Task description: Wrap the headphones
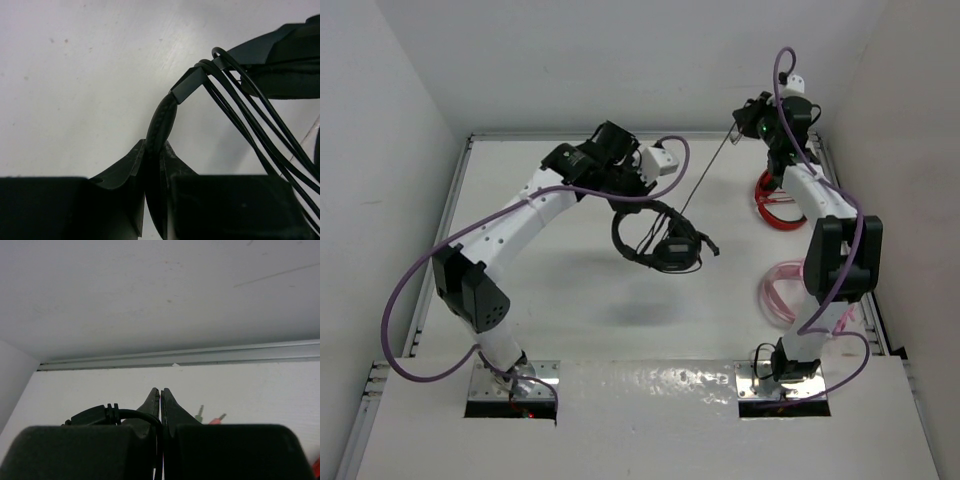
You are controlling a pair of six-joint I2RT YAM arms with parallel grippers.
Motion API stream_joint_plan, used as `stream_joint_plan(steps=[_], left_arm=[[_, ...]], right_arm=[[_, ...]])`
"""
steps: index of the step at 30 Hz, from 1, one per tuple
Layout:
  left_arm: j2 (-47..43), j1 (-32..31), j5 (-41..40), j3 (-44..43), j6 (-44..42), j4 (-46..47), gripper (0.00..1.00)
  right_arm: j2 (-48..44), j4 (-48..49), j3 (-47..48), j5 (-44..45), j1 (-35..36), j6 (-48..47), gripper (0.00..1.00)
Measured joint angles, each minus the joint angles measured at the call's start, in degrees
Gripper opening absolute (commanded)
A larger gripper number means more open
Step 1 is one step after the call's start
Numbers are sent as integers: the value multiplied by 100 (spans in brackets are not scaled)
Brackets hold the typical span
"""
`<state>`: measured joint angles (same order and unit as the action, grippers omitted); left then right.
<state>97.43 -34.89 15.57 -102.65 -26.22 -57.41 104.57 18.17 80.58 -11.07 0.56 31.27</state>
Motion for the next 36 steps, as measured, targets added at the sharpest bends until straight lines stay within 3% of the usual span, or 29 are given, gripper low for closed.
stream_joint_plan(steps=[7,16,19,23,29,36], left_arm=[[31,-170,282,-72,223,175,0],[146,26,1113,-1263,595,68,0],[262,315,1580,-1790,949,151,0],[350,1259,2197,-2055,1792,542,0],[540,2450,1762,-2218,2804,968,0],[601,2752,835,-2229,3552,1274,0]], right_arm=[[138,-269,527,-240,33,-22,0],[586,-815,442,-535,109,17,0],[614,-743,-48,-588,352,-9,0],[501,-302,-1043,-619,861,111,0],[-72,393,-2330,-706,1615,459,0],[-763,527,-2671,-549,2865,214,0]])
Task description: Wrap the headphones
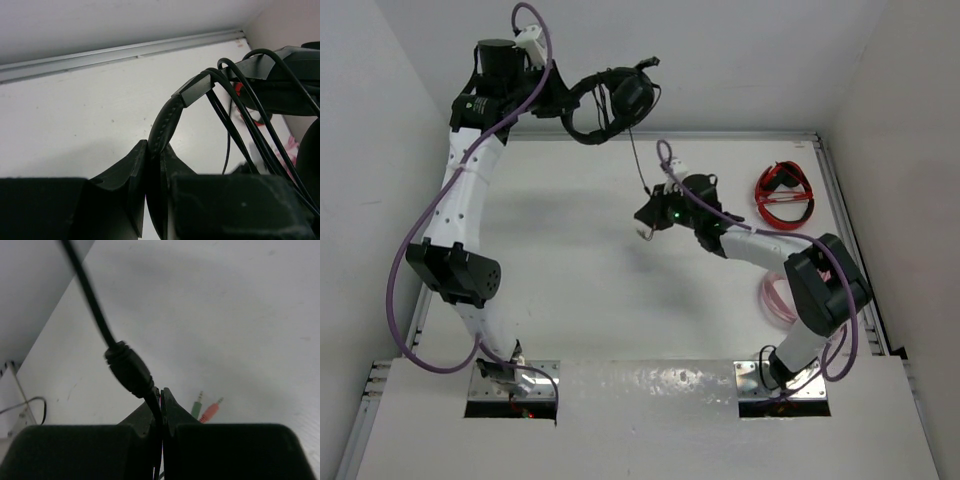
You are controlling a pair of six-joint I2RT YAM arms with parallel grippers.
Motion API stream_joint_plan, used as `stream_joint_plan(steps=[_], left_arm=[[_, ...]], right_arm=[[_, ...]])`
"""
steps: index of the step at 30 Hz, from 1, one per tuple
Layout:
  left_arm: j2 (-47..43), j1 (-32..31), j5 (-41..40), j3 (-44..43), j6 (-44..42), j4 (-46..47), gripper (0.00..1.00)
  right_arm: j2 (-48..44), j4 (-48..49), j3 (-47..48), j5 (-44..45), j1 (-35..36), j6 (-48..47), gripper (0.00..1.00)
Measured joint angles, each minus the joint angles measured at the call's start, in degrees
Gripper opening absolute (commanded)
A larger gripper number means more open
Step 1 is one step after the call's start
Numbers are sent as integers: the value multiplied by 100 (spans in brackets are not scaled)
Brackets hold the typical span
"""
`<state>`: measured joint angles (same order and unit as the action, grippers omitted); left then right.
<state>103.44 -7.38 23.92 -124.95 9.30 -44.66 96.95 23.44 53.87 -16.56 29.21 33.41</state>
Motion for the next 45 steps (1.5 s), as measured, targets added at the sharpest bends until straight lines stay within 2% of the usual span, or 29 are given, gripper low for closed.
stream_joint_plan(steps=[7,15,21,23,26,31,39,45], left_arm=[[35,122,-861,278,262,-96,0],[68,122,-1956,1707,-61,125,0],[2,-483,-2811,2887,-1239,350,0],[-142,-780,-2979,3429,-1722,627,0],[-367,-1141,-2931,3995,-2293,745,0],[-649,-1327,-2815,4325,-2835,776,0],[-1005,-1735,-2111,4352,-3058,708,0],[-1047,-1814,-1856,4251,-3032,437,0]], right_arm=[[-98,-1174,634,76,1322,-938,0],[-129,-2957,1749,372,2024,-1996,0],[46,-5125,3268,903,2232,-2859,0],[116,-5674,3762,1416,2232,-3226,0],[28,-6026,3818,2227,2247,-3807,0],[-192,-5869,3469,3130,2352,-4830,0],[-448,-4264,2734,3790,2380,-6312,0],[46,-3576,2723,4063,2245,-6684,0]])
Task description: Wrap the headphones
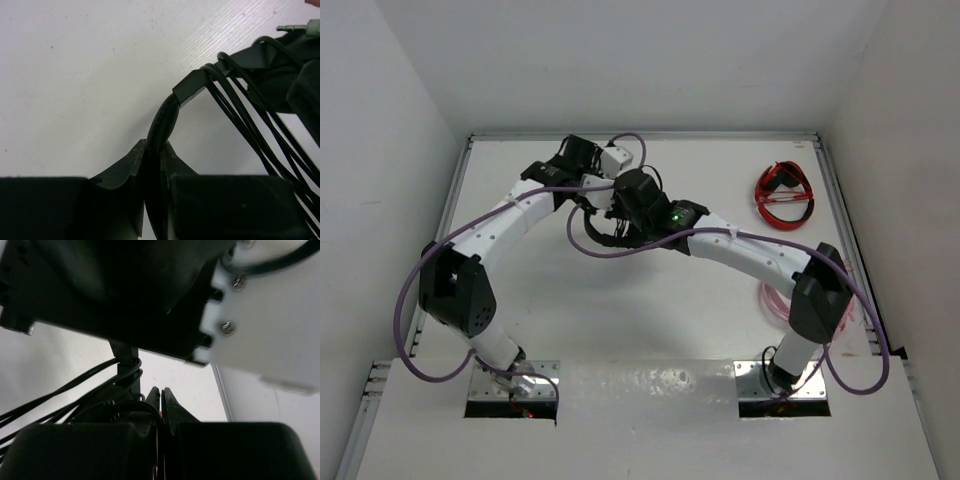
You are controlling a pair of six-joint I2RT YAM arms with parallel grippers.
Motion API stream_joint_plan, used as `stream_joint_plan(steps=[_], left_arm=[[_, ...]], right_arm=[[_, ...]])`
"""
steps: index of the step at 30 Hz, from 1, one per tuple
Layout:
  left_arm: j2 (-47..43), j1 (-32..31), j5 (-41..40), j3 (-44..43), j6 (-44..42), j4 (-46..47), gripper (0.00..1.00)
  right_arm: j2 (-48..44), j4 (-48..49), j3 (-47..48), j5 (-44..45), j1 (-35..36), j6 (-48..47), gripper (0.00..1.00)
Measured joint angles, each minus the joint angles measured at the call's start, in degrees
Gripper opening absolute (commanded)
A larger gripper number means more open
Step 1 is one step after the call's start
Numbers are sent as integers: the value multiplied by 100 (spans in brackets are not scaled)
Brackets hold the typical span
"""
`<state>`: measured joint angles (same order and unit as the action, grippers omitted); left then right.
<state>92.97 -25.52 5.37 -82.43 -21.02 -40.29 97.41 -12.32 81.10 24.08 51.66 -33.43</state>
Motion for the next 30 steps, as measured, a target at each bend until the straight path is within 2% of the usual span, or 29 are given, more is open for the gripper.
stream_joint_plan(steps=[5,7,8,9,10,16,22,23,24,25,30], left_arm=[[-4,136,157,-81,153,-155,0],[-15,136,197,-81,214,-195,0],[-20,136,208,-83,236,-205,0],[-22,136,229,-83,254,-221,0],[-24,136,278,-83,275,-256,0],[-72,-28,702,-116,496,-723,0],[-61,-109,861,-481,551,-1097,0],[-61,-114,859,-546,549,-1108,0],[-61,-114,859,-601,551,-1104,0],[-63,-114,848,-656,544,-1102,0],[-63,-114,863,-879,518,-1130,0]], right_arm=[[210,177,4,24,-79,-28,0],[205,229,-33,28,-81,-24,5],[199,295,-76,13,-83,-4,16],[186,358,-118,-26,-94,28,42],[166,424,-184,-44,-116,144,47],[70,728,-557,-337,-756,551,55],[-494,717,-944,-986,-1008,892,54],[-632,717,-1051,-1104,-1058,955,55],[-785,649,-1161,-1196,-1147,1060,63],[-883,579,-1250,-1259,-1248,1139,66],[-1067,234,-1574,-1709,-1899,1473,72]])
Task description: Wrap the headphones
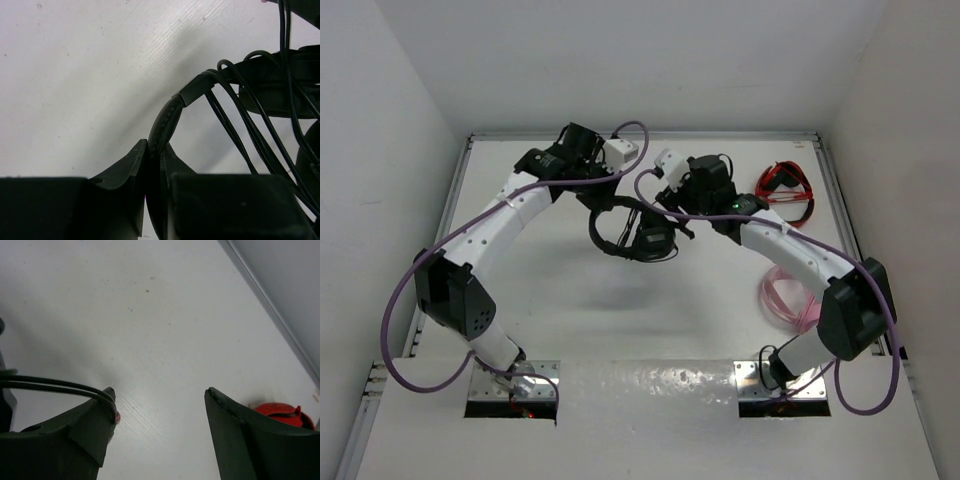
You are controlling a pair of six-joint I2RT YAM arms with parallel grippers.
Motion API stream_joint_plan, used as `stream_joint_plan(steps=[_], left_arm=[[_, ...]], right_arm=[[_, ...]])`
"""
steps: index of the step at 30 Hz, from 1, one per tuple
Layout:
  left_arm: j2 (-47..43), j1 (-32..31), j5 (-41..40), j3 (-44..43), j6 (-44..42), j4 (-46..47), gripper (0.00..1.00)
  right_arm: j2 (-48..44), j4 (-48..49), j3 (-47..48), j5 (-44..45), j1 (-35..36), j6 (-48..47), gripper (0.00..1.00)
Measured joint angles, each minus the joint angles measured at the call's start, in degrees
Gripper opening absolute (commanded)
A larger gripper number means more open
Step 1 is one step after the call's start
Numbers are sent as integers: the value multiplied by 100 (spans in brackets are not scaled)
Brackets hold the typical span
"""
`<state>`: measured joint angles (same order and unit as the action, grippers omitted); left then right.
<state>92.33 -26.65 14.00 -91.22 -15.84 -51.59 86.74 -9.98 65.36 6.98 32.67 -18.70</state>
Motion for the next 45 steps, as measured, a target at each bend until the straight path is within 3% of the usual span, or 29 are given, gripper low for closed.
stream_joint_plan(steps=[10,16,24,31,38,41,45], left_arm=[[2,0,382,-170,33,-15,0],[2,291,1362,-190,363,94,0],[70,452,1899,-229,553,214,0],[245,616,2341,-487,929,409,0],[271,713,2435,-1054,1226,848,0],[278,715,2330,-1058,1279,940,0],[304,772,1996,-1056,1307,951,0]], right_arm=[[26,-728,337,-1102,-748,573,78],[155,-1110,538,-2072,-1082,754,78],[120,-446,-199,-4004,-1853,1845,79],[518,-570,-247,-5466,-2297,2330,99],[590,-2,-1482,-5967,-2361,3311,99],[116,496,-1845,-6004,-2361,3823,99],[-603,490,-1694,-5718,-2358,3689,99]])
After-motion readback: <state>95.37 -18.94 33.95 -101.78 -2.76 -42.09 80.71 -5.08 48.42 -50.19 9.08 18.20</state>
